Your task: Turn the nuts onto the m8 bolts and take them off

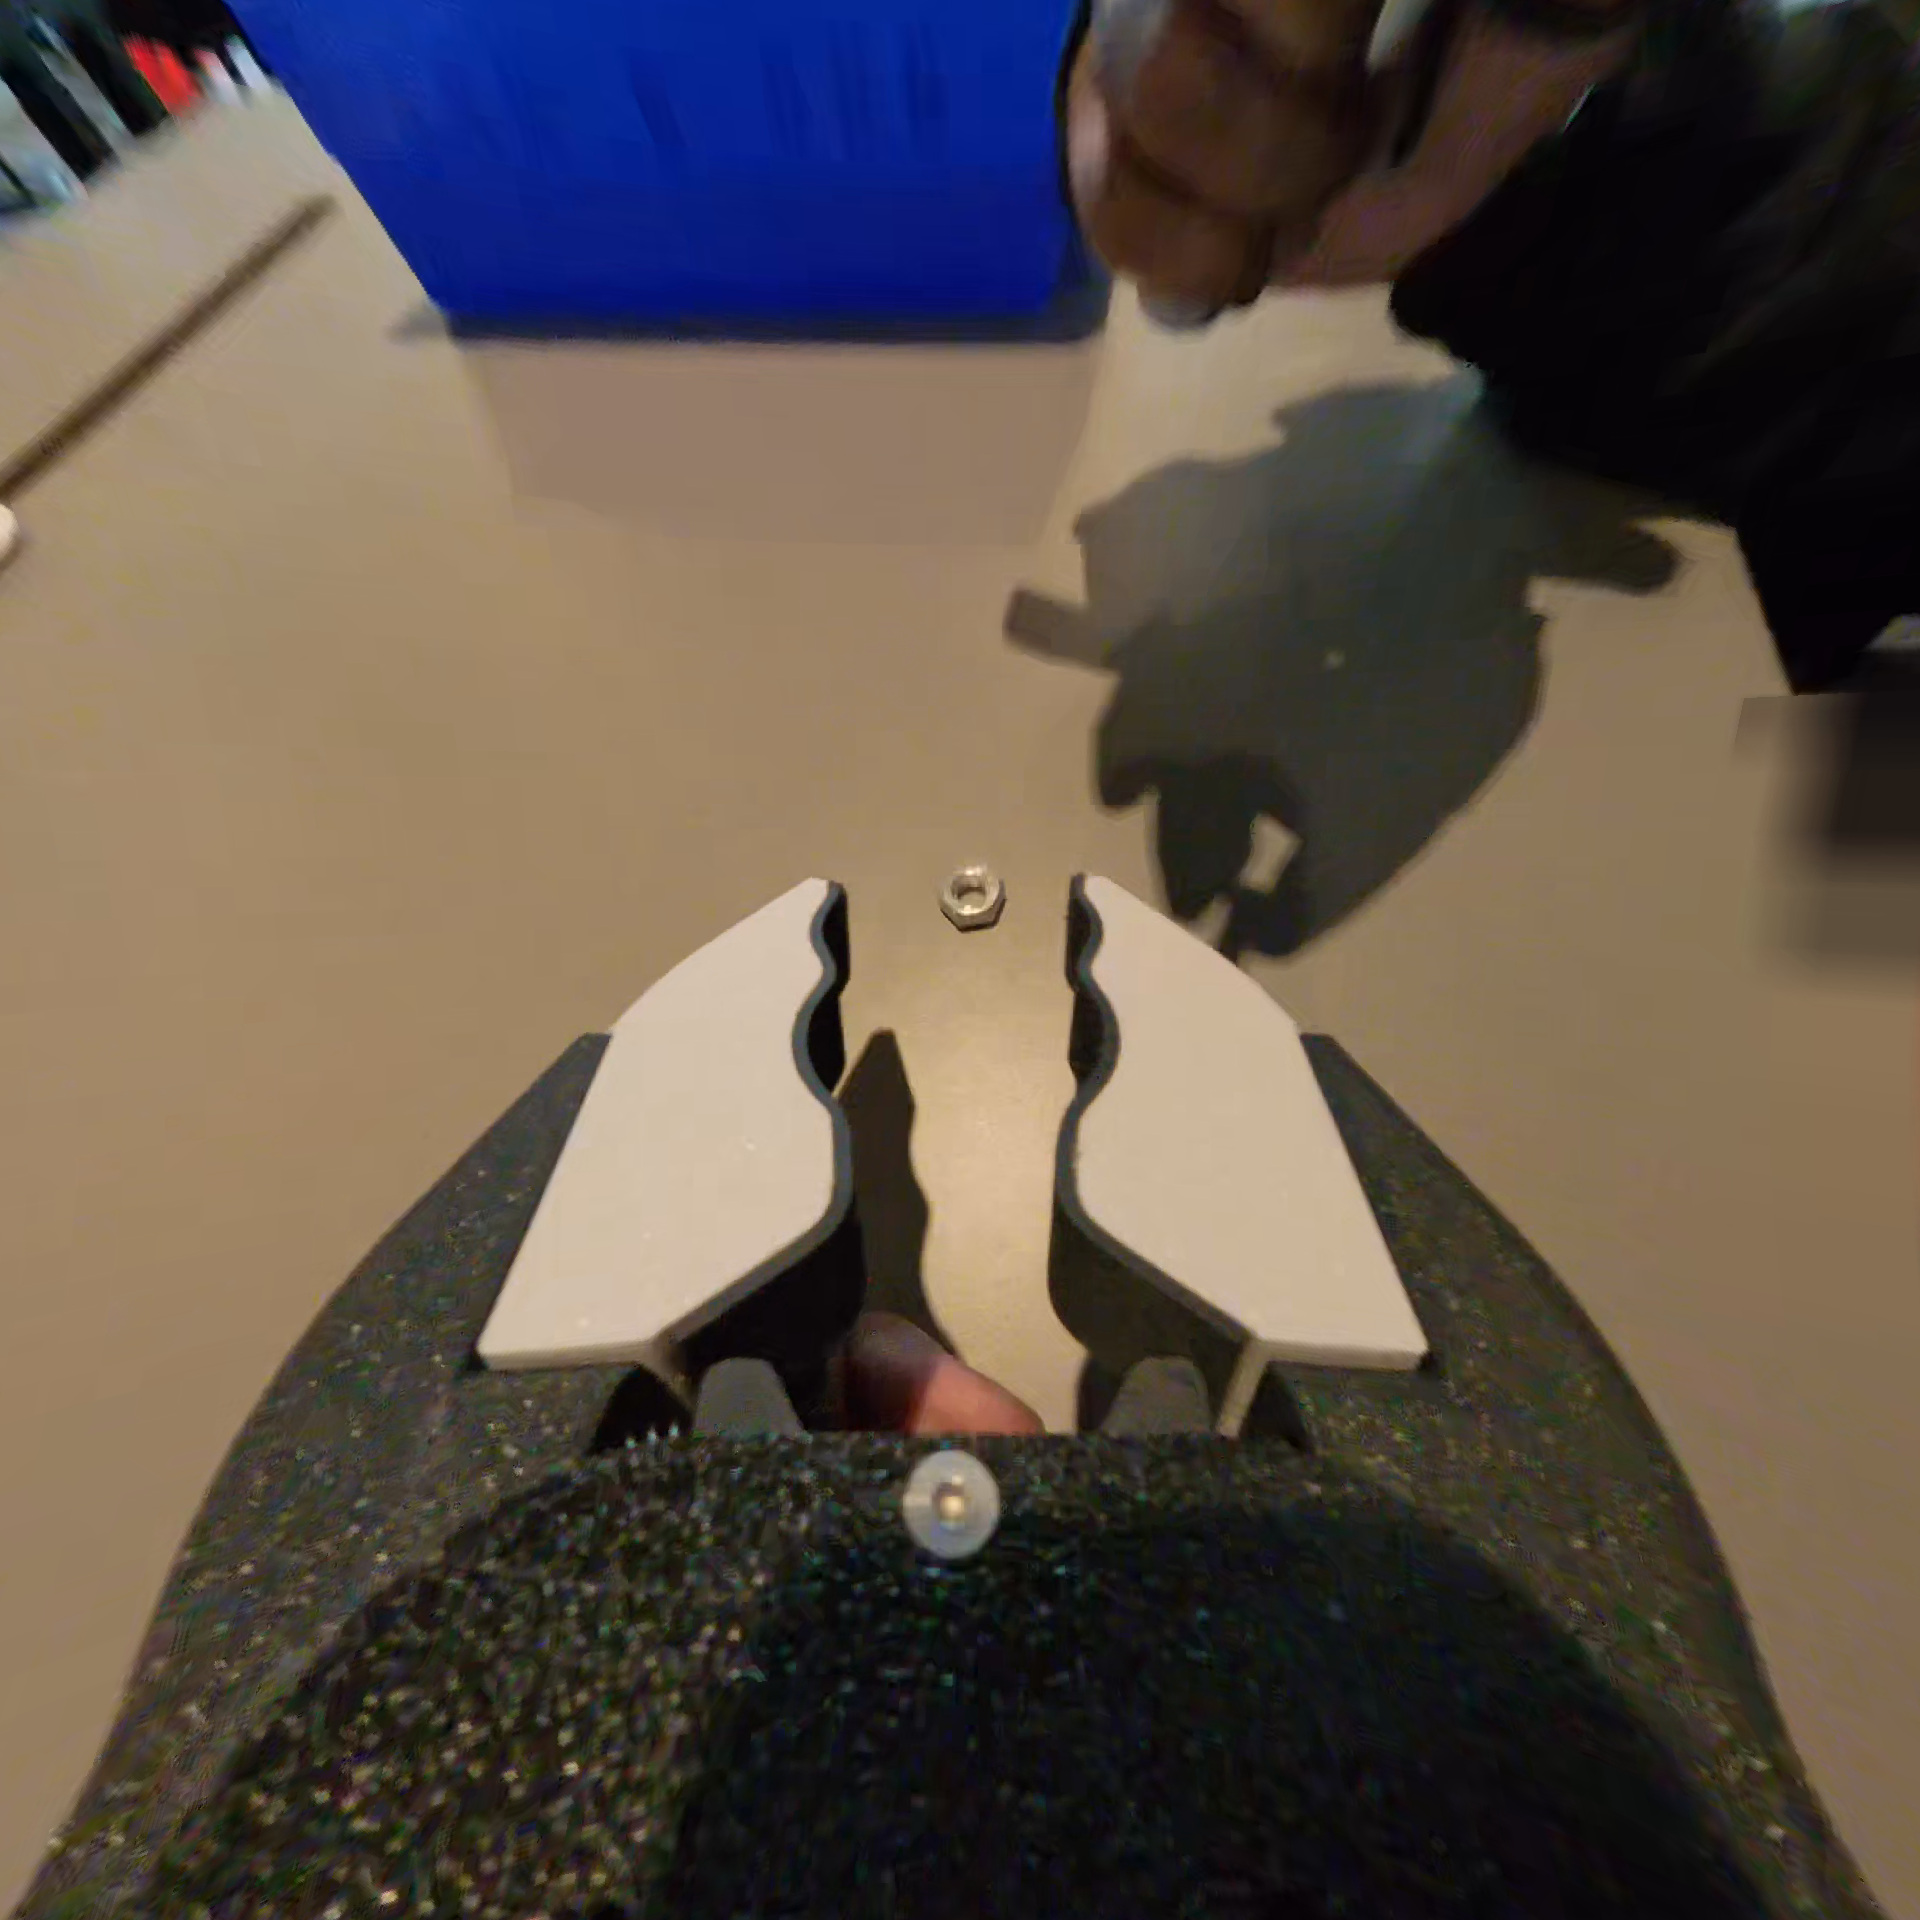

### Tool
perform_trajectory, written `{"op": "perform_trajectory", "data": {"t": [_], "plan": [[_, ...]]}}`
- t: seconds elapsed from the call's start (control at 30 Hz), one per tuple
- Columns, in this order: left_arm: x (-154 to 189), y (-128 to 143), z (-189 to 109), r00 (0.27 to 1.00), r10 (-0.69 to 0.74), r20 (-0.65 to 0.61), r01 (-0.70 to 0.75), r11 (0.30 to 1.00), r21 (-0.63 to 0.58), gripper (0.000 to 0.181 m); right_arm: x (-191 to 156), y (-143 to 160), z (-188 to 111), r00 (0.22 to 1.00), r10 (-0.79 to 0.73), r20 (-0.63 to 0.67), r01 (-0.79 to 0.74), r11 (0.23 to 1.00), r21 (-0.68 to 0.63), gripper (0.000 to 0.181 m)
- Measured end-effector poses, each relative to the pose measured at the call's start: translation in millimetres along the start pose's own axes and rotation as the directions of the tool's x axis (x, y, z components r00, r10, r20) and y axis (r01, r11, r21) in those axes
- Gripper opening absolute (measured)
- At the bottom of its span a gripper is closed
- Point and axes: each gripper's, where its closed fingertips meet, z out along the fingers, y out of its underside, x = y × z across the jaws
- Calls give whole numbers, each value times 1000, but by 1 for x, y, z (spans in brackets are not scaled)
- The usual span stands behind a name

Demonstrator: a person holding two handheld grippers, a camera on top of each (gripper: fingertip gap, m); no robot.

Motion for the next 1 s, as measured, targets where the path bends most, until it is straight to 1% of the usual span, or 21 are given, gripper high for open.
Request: {"op": "perform_trajectory", "data": {"t": [0.07, 0.13, 0.23, 0.4, 0.6, 0.73, 0.83, 0.93, 1.0], "plan": [[-4, 4, 11, 1000, -21, 8, 22, 998, -62, 39, 6, -3, -4, 1000, 17, -21, -17, 1000, 21, 15], [-4, 11, 20, 999, -50, -11, 49, 990, -130, 40, 10, -5, -6, 999, 21, -35, -20, 999, 29, 15], [-1, 21, 27, 1000, -21, -16, 17, 977, -212, 43, 12, -5, -8, 999, 15, -41, -13, 1000, 26, 15], [4, 21, 29, 998, 13, -62, -27, 975, -223, 40, 12, -8, -10, 999, 21, -35, -19, 999, 40, 15], [8, 18, 32, 961, 161, -226, -203, 963, -179, 34, 10, -7, -8, 999, 27, -25, -26, 999, 39, 15], [4, 21, 31, 942, 152, -300, -214, 959, -186, 26, 11, -7, -9, 999, 31, -25, -30, 999, 41, 15], [3, 24, 33, 934, 110, -340, -190, 958, -213, 28, 11, -8, -9, 999, 35, -21, -34, 998, 44, 15], [3, 23, 35, 929, 109, -352, -195, 957, -216, 29, 10, -8, -9, 999, 36, -17, -36, 998, 46, 15], [3, 22, 36, 930, 104, -352, -190, 957, -219, 25, 10, -8, -9, 999, 36, -16, -35, 998, 44, 15]]}}
